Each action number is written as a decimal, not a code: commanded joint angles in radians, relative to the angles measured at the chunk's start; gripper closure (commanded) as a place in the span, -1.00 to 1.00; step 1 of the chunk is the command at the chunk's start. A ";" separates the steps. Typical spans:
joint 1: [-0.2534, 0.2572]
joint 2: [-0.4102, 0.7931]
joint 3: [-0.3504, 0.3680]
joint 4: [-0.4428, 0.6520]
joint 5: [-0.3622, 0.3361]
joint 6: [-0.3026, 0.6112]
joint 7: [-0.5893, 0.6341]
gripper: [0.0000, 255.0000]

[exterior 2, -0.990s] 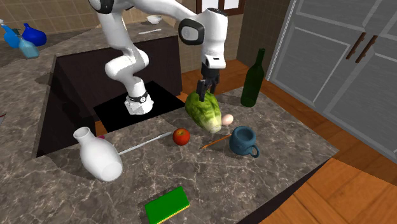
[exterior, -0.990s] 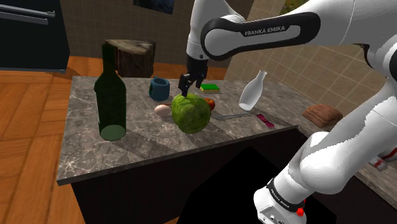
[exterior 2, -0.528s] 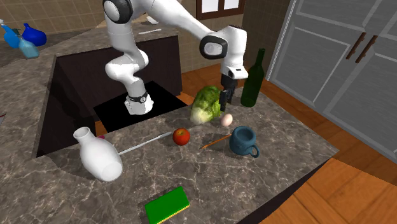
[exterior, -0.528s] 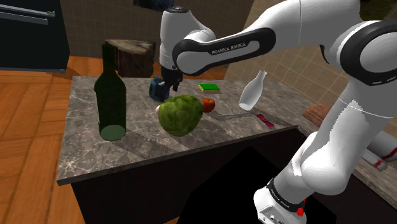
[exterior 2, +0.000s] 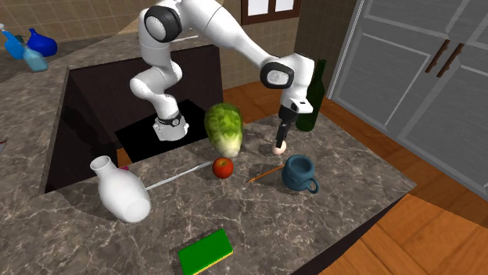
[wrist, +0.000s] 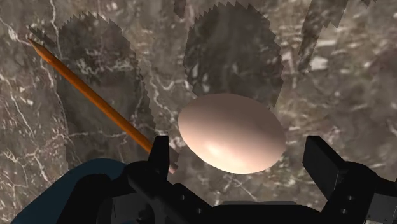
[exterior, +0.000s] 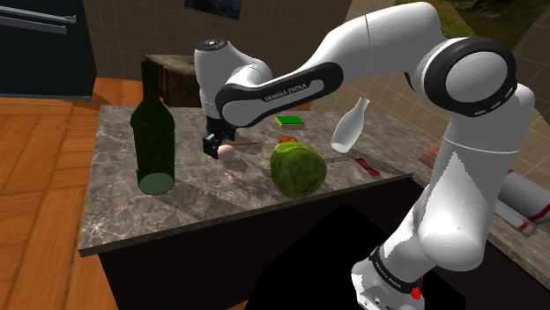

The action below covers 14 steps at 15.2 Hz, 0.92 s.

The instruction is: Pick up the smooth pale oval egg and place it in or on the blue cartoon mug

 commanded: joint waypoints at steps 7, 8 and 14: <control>-0.007 0.029 -0.011 -0.017 -0.018 0.047 0.006 -1.00; -0.007 0.029 -0.011 -0.017 -0.018 0.047 0.006 -1.00; -0.007 0.029 -0.011 -0.017 -0.018 0.047 0.006 1.00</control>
